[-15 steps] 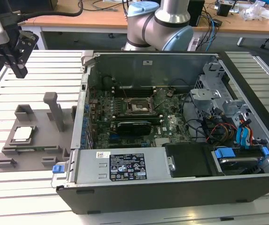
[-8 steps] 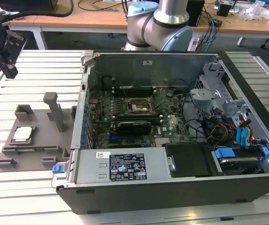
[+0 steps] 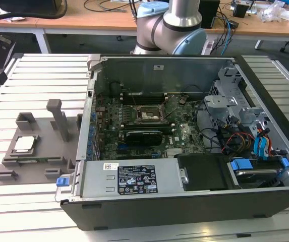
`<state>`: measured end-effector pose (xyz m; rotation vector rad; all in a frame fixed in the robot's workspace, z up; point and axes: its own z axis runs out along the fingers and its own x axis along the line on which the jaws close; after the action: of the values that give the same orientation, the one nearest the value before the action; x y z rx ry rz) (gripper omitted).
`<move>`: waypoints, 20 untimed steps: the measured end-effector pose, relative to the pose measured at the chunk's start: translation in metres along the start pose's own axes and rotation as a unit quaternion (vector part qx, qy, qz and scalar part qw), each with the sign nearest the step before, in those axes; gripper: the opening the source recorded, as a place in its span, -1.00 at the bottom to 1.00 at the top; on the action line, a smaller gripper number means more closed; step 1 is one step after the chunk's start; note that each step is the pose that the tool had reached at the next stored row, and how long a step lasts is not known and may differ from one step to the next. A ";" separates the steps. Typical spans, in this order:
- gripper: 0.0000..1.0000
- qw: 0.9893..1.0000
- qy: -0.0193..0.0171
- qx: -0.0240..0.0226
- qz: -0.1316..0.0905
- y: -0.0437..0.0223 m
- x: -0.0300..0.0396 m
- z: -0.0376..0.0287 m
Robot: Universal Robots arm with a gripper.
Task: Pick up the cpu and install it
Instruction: 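Reach for the cpu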
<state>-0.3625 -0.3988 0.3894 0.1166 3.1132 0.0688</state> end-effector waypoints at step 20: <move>-0.79 1.000 0.000 0.000 0.000 -0.0036 0.0467 0.0008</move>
<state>-0.4093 -0.3989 0.3874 0.1163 3.1132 0.0689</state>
